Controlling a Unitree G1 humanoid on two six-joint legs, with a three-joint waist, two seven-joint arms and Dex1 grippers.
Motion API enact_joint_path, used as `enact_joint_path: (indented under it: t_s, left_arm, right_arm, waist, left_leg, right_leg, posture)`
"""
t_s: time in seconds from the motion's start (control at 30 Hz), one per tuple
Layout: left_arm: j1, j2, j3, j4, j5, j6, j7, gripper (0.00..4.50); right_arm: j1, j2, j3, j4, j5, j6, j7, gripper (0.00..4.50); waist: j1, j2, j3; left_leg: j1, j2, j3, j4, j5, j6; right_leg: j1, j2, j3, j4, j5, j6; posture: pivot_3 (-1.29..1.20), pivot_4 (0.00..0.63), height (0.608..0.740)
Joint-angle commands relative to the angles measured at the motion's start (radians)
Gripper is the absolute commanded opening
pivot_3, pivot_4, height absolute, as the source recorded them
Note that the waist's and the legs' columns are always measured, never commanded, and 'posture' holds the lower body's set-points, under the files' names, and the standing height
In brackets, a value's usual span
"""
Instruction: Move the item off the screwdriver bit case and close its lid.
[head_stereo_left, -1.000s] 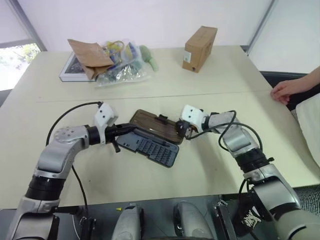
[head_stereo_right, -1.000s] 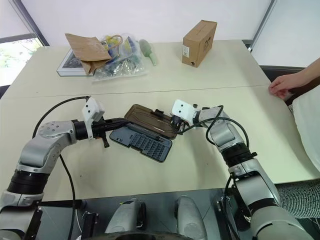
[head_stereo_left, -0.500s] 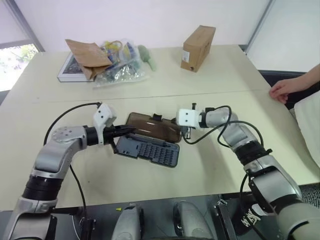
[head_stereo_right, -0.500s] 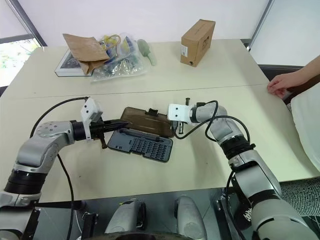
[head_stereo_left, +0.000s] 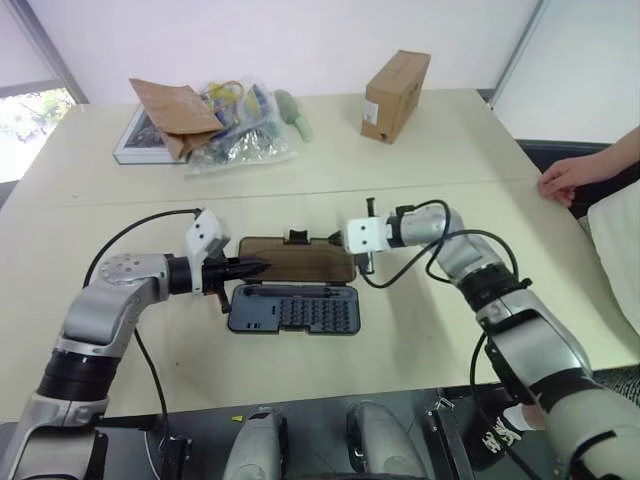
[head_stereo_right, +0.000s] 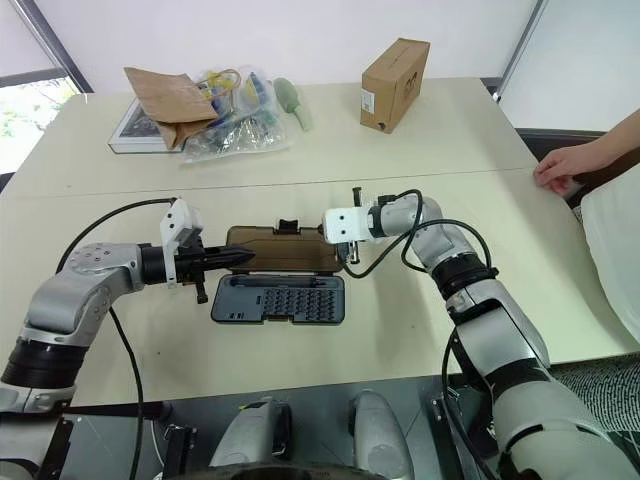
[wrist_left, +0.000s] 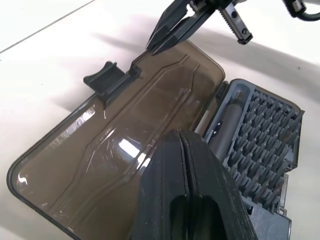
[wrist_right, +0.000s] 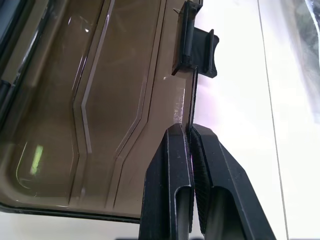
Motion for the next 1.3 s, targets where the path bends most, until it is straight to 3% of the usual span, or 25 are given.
enact_joint_path:
  t_s: [0.03, 0.53, 0.7, 1.0, 1.3]
  left_arm:
    - [0.009, 0.002, 0.017, -0.047, -0.020, 0.005, 0.002, 0.00]
    - [0.064, -0.001, 0.017, -0.130, -0.068, 0.056, 0.007, 0.00]
    - [0.150, 0.066, 0.043, -0.211, -0.116, 0.107, -0.034, 0.00]
    - [0.272, 0.182, 0.128, -0.243, -0.121, 0.093, -0.047, 0.00]
    - [0.300, 0.170, 0.059, -0.230, -0.064, 0.051, -0.038, 0.00]
  right_arm:
    - [-0.042, 0.026, 0.002, 0.029, -0.010, -0.053, -0.017, 0.05]
    - [-0.124, 0.064, 0.005, 0.192, -0.085, -0.147, -0.121, 0.05]
    - [-0.124, 0.058, 0.002, 0.217, -0.097, -0.151, -0.140, 0.05]
    - [-0.105, 0.065, -0.004, 0.186, -0.085, -0.159, -0.132, 0.05]
    - [-0.081, 0.057, -0.013, 0.107, -0.063, -0.151, -0.107, 0.05]
  waist:
    - [-0.002, 0.000, 0.000]
    - [-0.002, 0.000, 0.000]
    - [-0.002, 0.000, 0.000]
    - [-0.001, 0.000, 0.000]
    - [-0.002, 0.000, 0.000]
  left_leg:
    - [0.000, 0.000, 0.000, 0.000, 0.000, 0.000]
    - [0.000, 0.000, 0.000, -0.006, 0.004, -0.008]
    - [0.000, 0.000, 0.000, -0.006, 0.005, -0.008]
    - [0.001, 0.000, 0.000, -0.007, 0.005, -0.009]
    - [0.001, 0.000, 0.000, -0.008, 0.005, -0.009]
  right_leg:
    - [0.000, 0.000, 0.000, 0.000, 0.000, 0.000]
    - [-0.003, 0.000, 0.001, 0.000, 0.000, 0.000]
    - [-0.003, -0.001, 0.001, 0.000, 0.000, 0.000]
    - [-0.003, -0.001, 0.001, 0.000, -0.001, -0.004]
    - [-0.003, 0.000, 0.001, 0.000, 0.000, -0.002]
  posture:
    - [0.00, 0.150, 0.740]
    - [0.00, 0.150, 0.740]
    - [0.00, 0.150, 0.740]
    - [0.00, 0.150, 0.740]
    - [0.00, 0.150, 0.740]
